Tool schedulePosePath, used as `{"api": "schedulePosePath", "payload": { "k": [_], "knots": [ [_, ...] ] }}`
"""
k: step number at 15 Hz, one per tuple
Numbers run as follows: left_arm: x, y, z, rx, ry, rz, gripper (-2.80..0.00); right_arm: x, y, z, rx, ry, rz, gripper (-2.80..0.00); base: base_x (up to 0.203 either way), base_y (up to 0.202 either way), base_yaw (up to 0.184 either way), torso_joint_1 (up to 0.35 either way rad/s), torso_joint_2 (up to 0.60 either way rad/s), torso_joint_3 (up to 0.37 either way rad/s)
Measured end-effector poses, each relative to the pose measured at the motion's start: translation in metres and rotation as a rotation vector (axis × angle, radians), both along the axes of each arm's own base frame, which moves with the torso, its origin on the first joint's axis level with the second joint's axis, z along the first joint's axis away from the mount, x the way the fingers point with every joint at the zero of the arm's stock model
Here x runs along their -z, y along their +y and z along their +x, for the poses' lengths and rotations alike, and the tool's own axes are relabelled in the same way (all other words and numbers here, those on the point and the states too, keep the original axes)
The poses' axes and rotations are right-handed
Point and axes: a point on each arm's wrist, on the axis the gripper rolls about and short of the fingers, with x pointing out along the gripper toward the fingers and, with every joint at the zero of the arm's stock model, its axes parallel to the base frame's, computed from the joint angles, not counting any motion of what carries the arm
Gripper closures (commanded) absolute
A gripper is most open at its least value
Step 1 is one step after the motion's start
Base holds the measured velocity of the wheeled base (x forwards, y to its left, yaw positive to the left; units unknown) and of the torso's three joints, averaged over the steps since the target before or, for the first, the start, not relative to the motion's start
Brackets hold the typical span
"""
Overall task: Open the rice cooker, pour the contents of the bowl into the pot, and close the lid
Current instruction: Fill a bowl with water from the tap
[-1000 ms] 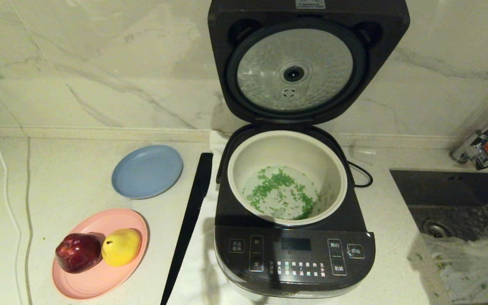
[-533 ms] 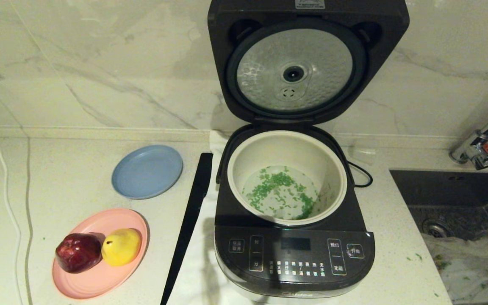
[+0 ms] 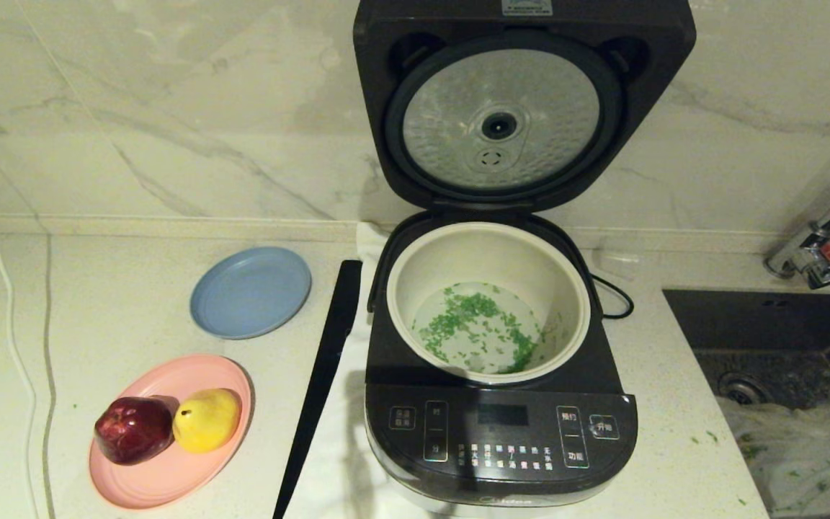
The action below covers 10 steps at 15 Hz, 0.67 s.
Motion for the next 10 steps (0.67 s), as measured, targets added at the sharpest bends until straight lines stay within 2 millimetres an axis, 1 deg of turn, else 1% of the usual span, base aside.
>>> {"api": "schedulePosePath", "payload": {
  "k": [6, 10],
  "knots": [
    [0.000, 0.000, 0.000, 0.000, 0.000, 0.000, 0.00, -0.010, 0.001, 0.040, -0.049, -0.039, -0.027, 0.00, 0.000, 0.000, 0.000, 0.000, 0.00, 0.000],
    [0.000, 0.000, 0.000, 0.000, 0.000, 0.000, 0.00, -0.009, -0.005, 0.055, -0.063, -0.050, -0.041, 0.00, 0.000, 0.000, 0.000, 0.000, 0.00, 0.000]
  ]
}}
